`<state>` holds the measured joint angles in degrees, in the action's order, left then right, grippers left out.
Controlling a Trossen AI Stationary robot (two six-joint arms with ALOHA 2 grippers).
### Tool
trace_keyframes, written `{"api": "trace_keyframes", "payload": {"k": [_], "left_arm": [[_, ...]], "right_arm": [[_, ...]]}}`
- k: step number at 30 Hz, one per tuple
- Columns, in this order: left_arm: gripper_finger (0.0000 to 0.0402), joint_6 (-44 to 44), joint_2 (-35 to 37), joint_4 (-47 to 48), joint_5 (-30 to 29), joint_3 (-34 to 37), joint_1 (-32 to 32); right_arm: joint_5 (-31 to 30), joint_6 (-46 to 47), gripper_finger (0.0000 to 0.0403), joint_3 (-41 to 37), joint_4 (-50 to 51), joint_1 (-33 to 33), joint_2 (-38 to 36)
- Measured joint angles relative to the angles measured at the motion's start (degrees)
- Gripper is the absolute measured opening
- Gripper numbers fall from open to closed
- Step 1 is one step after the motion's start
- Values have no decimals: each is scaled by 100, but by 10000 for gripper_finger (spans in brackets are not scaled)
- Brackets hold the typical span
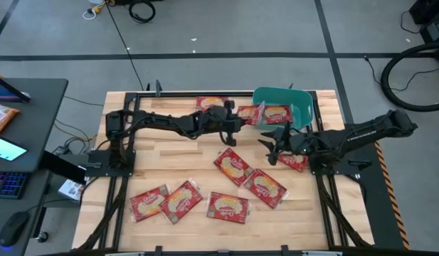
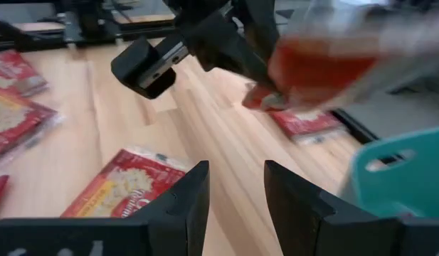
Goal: Sort popcorn bags into baskets
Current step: Put the red popcorn bag into the blue bin
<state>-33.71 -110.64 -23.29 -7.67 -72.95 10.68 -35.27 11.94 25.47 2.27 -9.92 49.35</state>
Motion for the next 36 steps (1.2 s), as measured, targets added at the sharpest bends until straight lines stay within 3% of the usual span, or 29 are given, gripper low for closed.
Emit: {"api": "trace_keyframes", "payload": {"k": [7,11,22,29,32,36], "left_arm": [[24,-1,-279,-1499,77,-25,-24],[24,30,-668,-1688,287,-508,-47],[25,-1,-2056,-848,183,-2692,37],[28,121,-2739,-439,-125,-3335,257],[52,337,-2748,-268,-240,-3353,342],[116,536,-2748,-155,-259,-3357,347]], "right_arm": [[-1153,398,140,4,299,-696,-332],[-1579,348,140,4,175,-911,-357],[-1951,245,140,4,113,-1214,-361],[-2071,148,140,4,78,-1221,-361],[-2072,142,140,4,80,-1221,-361],[-2071,141,140,4,80,-1221,-361]]}}
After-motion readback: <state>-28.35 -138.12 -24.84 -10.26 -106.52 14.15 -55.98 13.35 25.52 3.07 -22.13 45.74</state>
